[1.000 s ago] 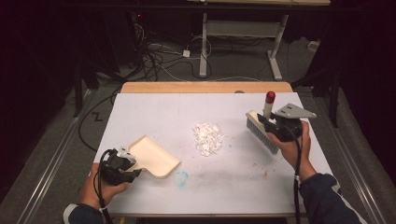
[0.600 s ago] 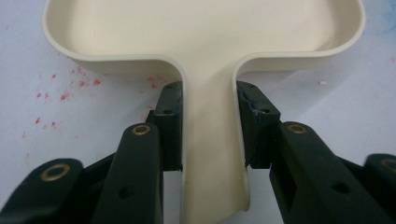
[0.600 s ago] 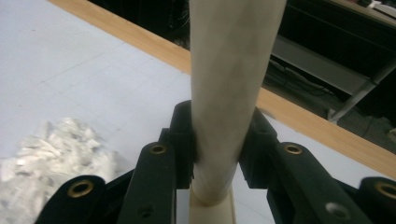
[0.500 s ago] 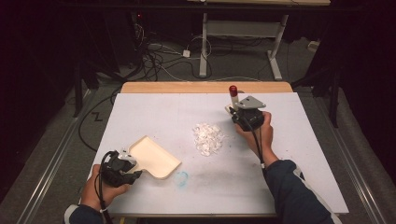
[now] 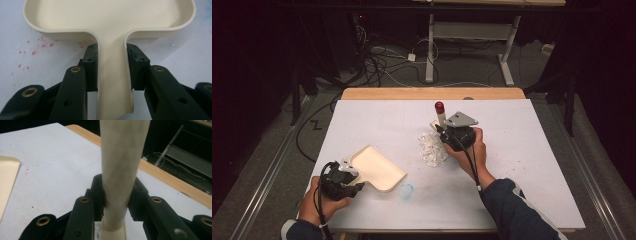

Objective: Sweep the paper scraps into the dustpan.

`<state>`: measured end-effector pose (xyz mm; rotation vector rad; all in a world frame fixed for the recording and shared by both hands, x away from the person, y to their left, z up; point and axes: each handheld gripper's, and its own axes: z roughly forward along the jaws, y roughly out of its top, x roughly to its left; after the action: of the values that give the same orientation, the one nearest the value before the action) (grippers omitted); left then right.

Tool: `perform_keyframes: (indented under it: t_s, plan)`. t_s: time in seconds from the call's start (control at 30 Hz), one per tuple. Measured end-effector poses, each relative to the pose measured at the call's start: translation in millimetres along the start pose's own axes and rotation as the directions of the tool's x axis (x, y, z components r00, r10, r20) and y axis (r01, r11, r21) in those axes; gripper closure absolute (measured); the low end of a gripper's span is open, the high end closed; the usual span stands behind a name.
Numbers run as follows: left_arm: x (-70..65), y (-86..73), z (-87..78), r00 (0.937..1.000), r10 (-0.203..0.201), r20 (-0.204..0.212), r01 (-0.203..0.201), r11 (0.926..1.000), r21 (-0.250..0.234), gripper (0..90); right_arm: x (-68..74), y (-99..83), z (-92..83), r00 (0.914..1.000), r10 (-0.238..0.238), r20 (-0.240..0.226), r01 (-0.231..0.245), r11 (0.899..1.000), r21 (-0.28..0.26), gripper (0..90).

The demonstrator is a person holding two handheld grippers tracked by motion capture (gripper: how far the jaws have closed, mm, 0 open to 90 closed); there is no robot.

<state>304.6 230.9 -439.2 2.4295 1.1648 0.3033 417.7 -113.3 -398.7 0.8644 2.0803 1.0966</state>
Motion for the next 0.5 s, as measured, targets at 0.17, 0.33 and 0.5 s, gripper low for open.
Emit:
perform_keyframes:
  t_s: [0.17, 0.33, 0.5]
  plan:
    - [0.0, -0.2, 0.2, 1.0000, 0.000, 0.000, 0.000, 1.0000, 0.003, 63.4, -4.0, 3.3, -5.2, 0.9997, 0.023, -0.009, -0.023, 1.000, -0.014, 71.8]
    - [0.5, 0.0, 0.3, 1.0000, 0.004, 0.002, -0.004, 1.0000, 0.004, 63.4, -17.4, 10.3, -11.9, 0.9992, 0.039, -0.003, -0.039, 0.999, -0.028, 71.8]
    - [1.0, 0.1, 0.1, 1.0000, 0.006, 0.003, -0.006, 1.0000, 0.002, 63.4, -33.0, 21.0, -3.9, 0.9999, -0.013, -0.001, 0.013, 1.000, -0.027, 71.8]
